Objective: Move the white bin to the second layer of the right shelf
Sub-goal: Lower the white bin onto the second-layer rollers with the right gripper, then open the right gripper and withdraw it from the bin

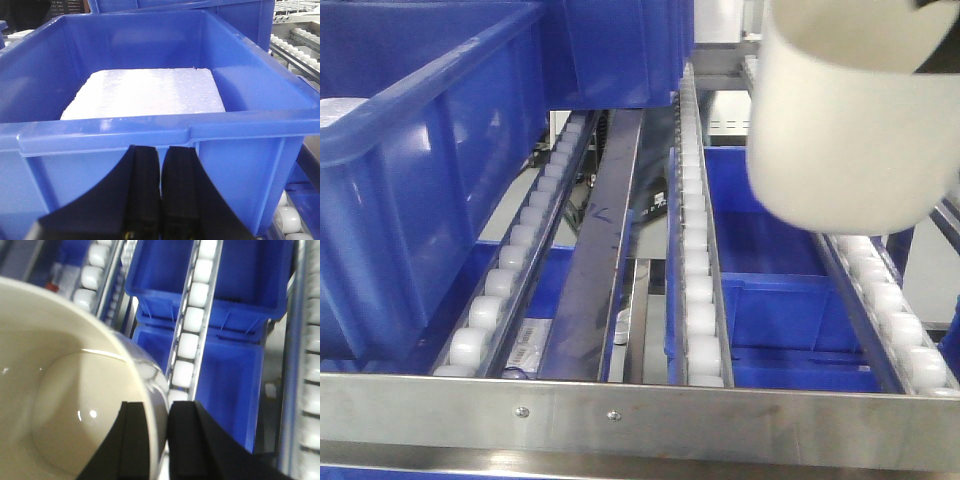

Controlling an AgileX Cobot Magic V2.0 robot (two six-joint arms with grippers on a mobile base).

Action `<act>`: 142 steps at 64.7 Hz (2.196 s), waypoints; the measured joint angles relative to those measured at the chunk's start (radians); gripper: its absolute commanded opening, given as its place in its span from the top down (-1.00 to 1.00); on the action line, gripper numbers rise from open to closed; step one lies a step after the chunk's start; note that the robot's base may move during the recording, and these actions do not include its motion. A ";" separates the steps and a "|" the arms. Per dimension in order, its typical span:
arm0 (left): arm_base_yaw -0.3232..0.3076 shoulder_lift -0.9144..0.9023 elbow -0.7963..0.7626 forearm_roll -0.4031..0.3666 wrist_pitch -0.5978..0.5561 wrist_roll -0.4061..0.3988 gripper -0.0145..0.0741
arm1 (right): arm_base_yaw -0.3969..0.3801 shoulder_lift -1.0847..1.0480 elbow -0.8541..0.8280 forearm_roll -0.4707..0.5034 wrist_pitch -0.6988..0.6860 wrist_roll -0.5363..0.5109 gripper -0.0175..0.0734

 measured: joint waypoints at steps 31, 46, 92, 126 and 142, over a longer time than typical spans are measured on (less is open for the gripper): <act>0.000 0.000 0.000 0.000 0.000 0.000 0.48 | 0.000 0.279 -0.112 0.000 -0.020 0.000 0.49; 0.000 0.000 0.000 0.000 0.000 0.000 0.48 | 0.000 0.327 -0.114 0.000 -0.036 0.000 0.49; 0.000 0.000 0.000 0.000 0.000 0.000 0.48 | 0.000 0.335 -0.116 0.000 -0.051 0.000 -0.45; 0.000 0.000 0.000 0.000 0.000 0.000 0.48 | 0.000 0.250 -0.116 0.000 -0.067 0.000 -0.44; 0.000 0.000 0.000 0.000 0.000 0.000 0.48 | 0.000 0.082 -0.106 0.000 -0.078 0.000 -0.05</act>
